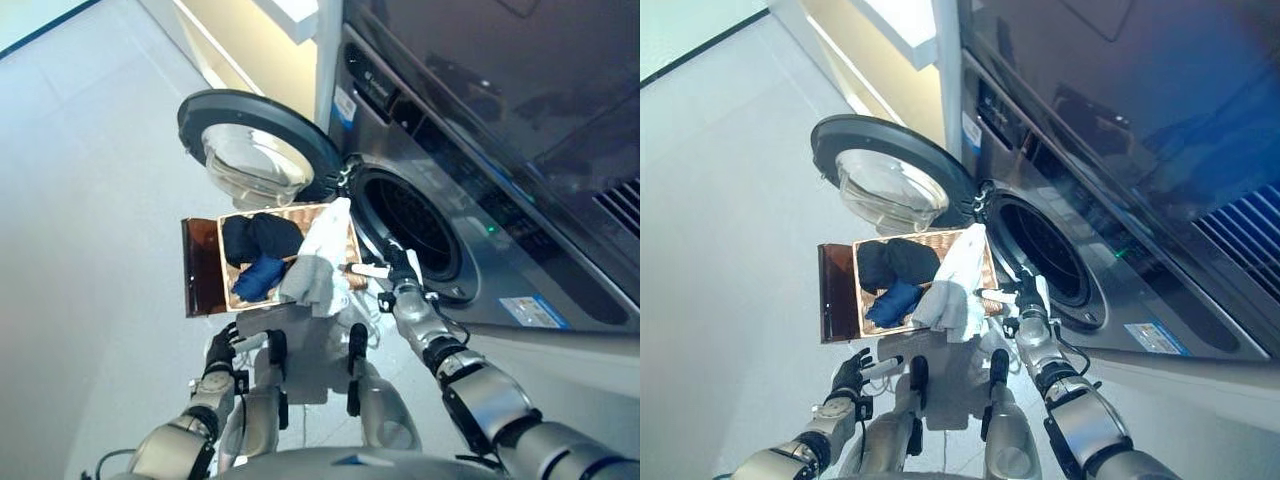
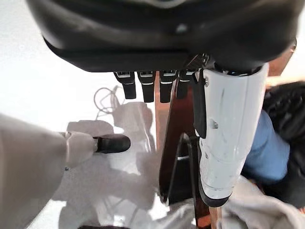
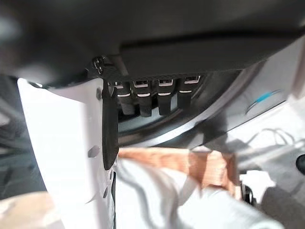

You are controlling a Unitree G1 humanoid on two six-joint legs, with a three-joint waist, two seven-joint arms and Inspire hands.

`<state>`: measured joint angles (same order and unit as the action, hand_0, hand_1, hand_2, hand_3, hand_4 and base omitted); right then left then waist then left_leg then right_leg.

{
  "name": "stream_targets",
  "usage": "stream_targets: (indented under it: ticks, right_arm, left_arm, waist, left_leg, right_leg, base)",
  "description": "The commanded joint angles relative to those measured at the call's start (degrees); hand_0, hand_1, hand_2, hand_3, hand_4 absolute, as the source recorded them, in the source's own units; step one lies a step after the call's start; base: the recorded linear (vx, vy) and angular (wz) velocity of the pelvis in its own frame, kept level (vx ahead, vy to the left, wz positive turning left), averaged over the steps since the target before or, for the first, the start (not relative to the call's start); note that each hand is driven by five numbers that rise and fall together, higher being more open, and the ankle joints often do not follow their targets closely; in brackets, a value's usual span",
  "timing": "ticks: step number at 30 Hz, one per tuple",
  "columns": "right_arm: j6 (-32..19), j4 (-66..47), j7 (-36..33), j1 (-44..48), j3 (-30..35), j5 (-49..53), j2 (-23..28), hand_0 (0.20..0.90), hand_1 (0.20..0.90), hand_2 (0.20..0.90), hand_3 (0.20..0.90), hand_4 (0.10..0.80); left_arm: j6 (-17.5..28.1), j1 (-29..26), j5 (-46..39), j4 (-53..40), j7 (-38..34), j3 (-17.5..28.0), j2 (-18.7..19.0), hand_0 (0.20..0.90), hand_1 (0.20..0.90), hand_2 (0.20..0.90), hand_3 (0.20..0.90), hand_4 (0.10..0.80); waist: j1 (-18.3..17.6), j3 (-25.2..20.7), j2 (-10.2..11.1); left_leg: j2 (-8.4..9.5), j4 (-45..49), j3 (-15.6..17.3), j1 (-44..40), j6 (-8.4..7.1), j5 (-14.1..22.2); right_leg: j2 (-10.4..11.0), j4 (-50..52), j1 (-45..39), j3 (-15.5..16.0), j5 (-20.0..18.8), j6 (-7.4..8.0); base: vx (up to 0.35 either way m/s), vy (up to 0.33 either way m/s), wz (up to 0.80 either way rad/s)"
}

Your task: Pick up the clothes and place them into the washing machine

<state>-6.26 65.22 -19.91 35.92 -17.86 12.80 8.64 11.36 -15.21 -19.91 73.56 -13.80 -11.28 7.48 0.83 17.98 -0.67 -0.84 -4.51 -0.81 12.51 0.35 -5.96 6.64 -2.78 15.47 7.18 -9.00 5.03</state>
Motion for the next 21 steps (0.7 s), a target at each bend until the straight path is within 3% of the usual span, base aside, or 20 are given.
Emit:
stream_targets:
  ticks: [1, 11, 21]
  right_arm:
    - [-4.5, -1.5, -1.2, 7.4, 0.5, 2.1, -1.5, 0.9, 0.9, 0.9, 0.9, 0.8]
    - [-5.7, -3.1, -1.7, 9.6, 1.4, 7.8, -3.7, 0.9, 0.9, 0.9, 0.9, 0.8]
    - [-5.4, -2.8, -1.5, 9.0, 0.8, 9.2, -4.9, 0.9, 0.9, 0.9, 0.9, 0.8]
  left_arm:
    - [1.7, -1.3, -1.7, 1.2, -1.2, 0.4, 1.2, 0.9, 0.9, 0.9, 0.9, 0.8]
    - [2.8, -1.4, -6.6, -1.0, -1.2, 0.4, 0.3, 0.9, 0.9, 0.9, 0.9, 0.8]
    - [3.1, -2.9, -9.7, -0.2, -2.1, 2.5, 0.6, 0.9, 0.9, 0.9, 0.9, 0.8]
  waist:
    - [0.9, -1.0, 1.8]
    - [2.3, 0.9, 2.4]
    - [2.5, 1.9, 2.7]
  left_leg:
    - [-1.26, 1.6, -0.9, -0.9, -3.99, 3.1]
    - [-1.6, -0.2, -1.6, -0.5, -5.07, 1.8]
    - [-1.66, -0.4, -2.1, -0.3, -5.21, 1.6]
  right_leg:
    - [4.5, 4.9, 0.4, -2.4, 2.9, 3.31]
    - [5.5, 2.1, -0.9, 0.3, 1.0, 4.18]
    - [5.8, 2.2, -1.1, 0.5, 1.2, 4.14]
  base:
    - [0.019, 0.017, 0.09]
    - [0.007, 0.013, 0.13]
    - [0.0, 0.004, 0.02]
